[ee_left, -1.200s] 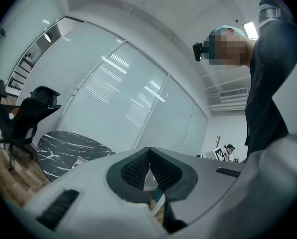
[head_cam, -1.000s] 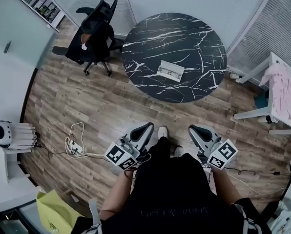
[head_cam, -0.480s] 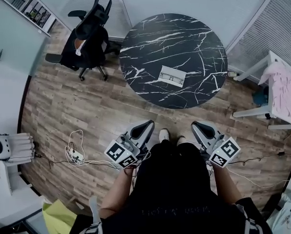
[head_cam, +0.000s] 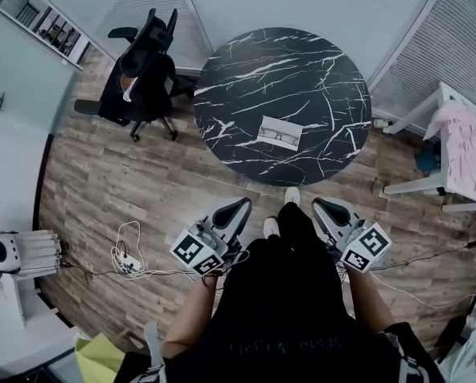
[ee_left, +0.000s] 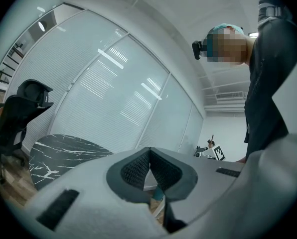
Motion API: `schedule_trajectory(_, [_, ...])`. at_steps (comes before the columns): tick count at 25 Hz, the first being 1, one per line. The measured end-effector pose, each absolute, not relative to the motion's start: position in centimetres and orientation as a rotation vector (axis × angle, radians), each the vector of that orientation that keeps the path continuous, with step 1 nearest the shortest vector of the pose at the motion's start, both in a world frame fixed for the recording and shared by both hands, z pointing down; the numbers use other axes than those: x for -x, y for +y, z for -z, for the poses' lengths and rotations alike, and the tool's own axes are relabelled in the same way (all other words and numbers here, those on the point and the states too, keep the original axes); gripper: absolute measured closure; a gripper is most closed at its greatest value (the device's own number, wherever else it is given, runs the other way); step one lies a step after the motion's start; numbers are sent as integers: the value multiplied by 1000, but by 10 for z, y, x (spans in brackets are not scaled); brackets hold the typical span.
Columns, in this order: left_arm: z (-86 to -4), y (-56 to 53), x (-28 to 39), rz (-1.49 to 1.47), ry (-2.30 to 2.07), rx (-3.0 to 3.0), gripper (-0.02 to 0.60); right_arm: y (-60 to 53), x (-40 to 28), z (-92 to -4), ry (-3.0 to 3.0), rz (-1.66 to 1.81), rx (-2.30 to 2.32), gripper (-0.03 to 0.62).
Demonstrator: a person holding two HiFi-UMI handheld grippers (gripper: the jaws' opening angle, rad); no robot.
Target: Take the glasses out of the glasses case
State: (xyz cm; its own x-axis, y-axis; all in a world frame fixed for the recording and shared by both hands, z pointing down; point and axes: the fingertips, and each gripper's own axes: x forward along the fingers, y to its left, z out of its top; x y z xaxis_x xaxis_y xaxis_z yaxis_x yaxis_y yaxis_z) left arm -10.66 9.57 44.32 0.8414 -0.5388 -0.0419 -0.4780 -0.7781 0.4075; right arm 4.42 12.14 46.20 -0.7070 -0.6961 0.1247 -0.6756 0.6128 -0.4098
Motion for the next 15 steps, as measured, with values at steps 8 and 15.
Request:
schedule_trajectory(8, [-434,56,99,185,-791,-2663,563,84,-41,-459,2820,645,1078,554])
schedule_trajectory(15, [-435,13,76,129,-801,-2666,563,43,-58,-467,2823,688,1047,554])
